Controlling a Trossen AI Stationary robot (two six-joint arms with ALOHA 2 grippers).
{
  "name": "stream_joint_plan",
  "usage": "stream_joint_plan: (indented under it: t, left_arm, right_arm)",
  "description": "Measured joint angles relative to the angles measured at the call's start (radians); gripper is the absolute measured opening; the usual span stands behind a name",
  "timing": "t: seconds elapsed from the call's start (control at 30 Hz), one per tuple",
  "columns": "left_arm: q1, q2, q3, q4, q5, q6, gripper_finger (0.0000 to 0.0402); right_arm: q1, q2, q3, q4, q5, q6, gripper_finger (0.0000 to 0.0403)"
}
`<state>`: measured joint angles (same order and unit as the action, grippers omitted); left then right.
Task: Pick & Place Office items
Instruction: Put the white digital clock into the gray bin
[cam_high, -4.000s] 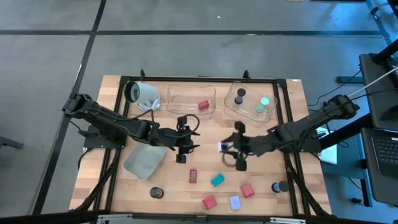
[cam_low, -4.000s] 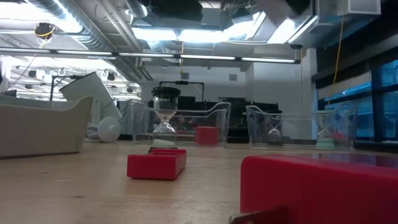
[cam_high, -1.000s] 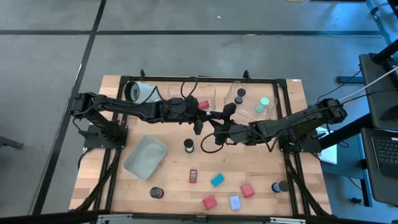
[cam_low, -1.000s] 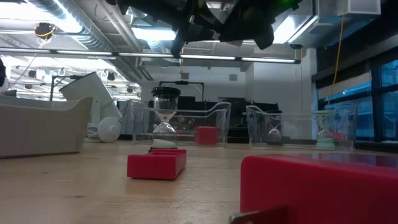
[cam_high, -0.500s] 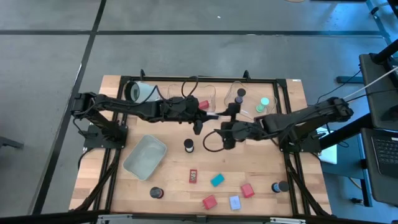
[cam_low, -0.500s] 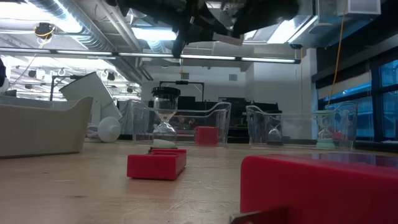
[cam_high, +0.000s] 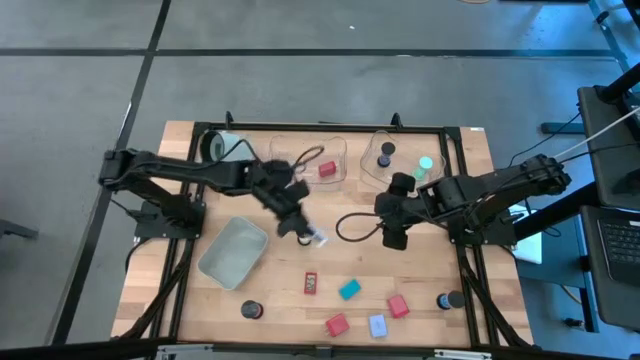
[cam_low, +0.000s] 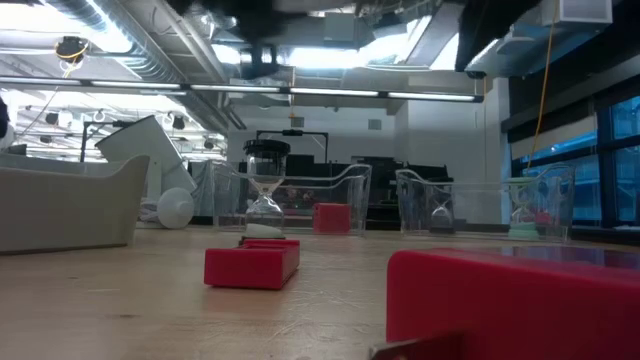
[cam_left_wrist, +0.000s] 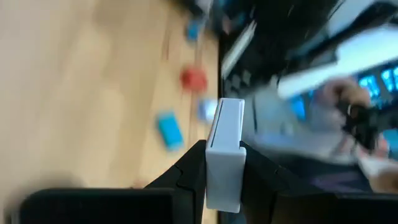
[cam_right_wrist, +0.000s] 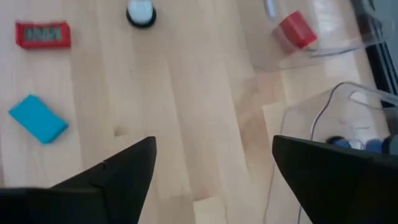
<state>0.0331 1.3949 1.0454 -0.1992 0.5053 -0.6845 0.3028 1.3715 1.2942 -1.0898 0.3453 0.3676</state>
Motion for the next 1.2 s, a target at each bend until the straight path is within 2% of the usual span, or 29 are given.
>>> stream_joint_plan:
  t: [0.13, 0.23, 0.4, 0.47, 0.6, 0.73, 1.2]
  left_arm:
    - [-0.079, -0.093, 0.001, -0.316, -0.041, -0.109, 0.0067]
    - [-0.149, -0.156, 0.001, -0.575, -0.124, -0.226, 0.0068]
    - [-0.252, -0.212, -0.004, -0.928, -0.362, -0.372, 0.0068]
    - [-0.279, -0.209, -0.019, -1.002, -0.424, -0.431, 0.0068]
    - [-0.297, -0.174, -0.087, -0.973, -0.398, -0.465, 0.0068]
    - [-0.303, -0.113, -0.133, -0.936, -0.394, -0.430, 0.0068]
    - [-0.307, 0.062, -0.141, -0.843, -0.454, -0.234, 0.0081]
  right_arm:
    - [0.003, 0.000, -0.003, 0.004, 0.001, 0.000, 0.0316]
    - [0.003, 0.000, -0.003, 0.008, 0.002, -0.004, 0.0316]
    - [0.003, 0.000, -0.003, 0.013, 0.003, -0.015, 0.0316]
    - [0.003, 0.001, -0.003, 0.016, 0.014, -0.012, 0.0316]
    - [0.003, 0.001, -0.004, 0.015, 0.036, -0.003, 0.0316]
    - [0.003, 0.001, -0.004, 0.015, 0.032, 0.026, 0.0316]
    - [0.003, 0.001, -0.004, 0.019, 0.057, 0.044, 0.0316]
